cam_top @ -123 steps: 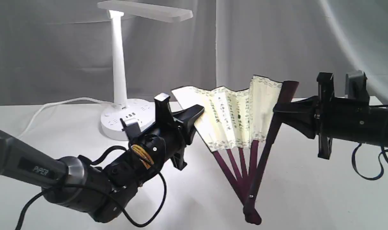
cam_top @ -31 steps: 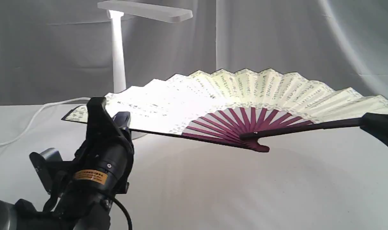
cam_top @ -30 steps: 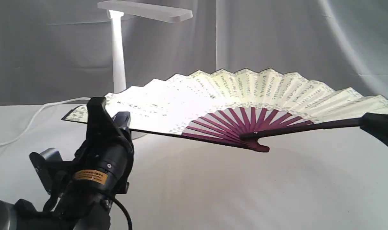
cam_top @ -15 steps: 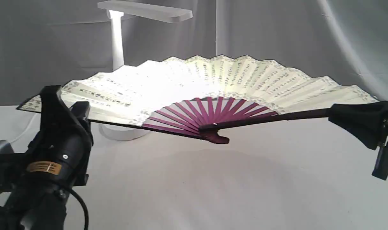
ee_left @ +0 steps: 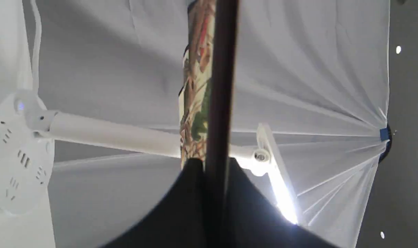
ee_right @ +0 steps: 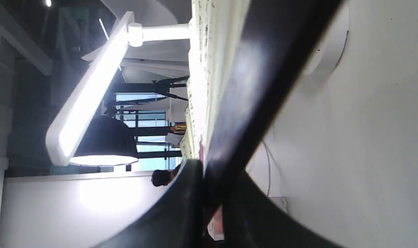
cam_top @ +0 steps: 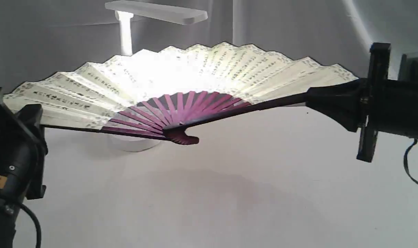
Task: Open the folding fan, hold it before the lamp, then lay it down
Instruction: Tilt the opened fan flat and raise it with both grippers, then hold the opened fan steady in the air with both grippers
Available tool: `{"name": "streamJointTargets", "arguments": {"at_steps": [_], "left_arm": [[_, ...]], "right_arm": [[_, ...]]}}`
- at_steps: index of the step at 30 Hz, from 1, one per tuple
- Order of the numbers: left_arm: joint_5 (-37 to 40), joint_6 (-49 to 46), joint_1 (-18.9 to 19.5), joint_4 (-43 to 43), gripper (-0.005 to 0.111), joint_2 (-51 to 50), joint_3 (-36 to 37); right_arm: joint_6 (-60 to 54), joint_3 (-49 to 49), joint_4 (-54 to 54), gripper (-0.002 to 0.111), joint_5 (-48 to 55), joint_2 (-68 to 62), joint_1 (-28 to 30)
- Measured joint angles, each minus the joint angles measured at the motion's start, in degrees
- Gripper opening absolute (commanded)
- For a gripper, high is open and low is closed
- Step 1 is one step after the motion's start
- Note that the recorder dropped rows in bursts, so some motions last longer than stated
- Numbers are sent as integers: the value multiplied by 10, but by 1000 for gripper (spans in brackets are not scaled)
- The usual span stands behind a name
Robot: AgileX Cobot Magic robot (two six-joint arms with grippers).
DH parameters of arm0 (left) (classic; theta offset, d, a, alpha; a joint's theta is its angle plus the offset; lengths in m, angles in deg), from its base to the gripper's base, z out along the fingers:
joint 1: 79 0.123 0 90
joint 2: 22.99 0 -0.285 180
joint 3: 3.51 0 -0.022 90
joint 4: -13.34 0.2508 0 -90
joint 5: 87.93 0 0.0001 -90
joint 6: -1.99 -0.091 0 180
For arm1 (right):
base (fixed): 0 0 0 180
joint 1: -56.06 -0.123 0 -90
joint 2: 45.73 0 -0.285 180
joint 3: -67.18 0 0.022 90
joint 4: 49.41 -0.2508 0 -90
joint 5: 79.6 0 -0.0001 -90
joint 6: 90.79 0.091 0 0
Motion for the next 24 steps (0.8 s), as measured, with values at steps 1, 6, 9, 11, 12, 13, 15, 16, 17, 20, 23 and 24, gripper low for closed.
{"name": "streamJointTargets", "arguments": {"at_steps": [1,6,9,11,12,13,15,16,17,20,23,24], "left_arm": [[0,0,3,-1,0,3,4],[0,0,22,2,0,23,24],[4,0,34,16,0,43,36],[7,0,40,25,0,53,40],[7,0,43,29,0,61,42],[7,0,45,33,0,65,43],[8,-1,46,37,0,72,45],[8,-3,46,40,0,75,46],[8,-3,46,40,0,76,46],[8,-3,47,45,0,79,46],[7,-2,47,46,0,79,46],[7,-2,47,46,0,79,46]], "right_arm": [[3,-1,-1,0,-7,0,-7],[11,-1,-4,0,-26,0,-33],[13,-1,-5,0,-26,0,-38],[14,-1,-6,0,-22,0,-40],[14,-1,-6,0,-20,0,-40],[14,-1,-6,0,-16,0,-40],[14,-3,-6,0,-14,3,-40],[15,-6,-6,0,-13,6,-40],[15,-12,-6,0,-11,8,-40],[21,-25,-3,0,-11,17,-40],[35,-27,1,0,-17,24,-40],[37,-27,3,0,-18,24,-40]]}}
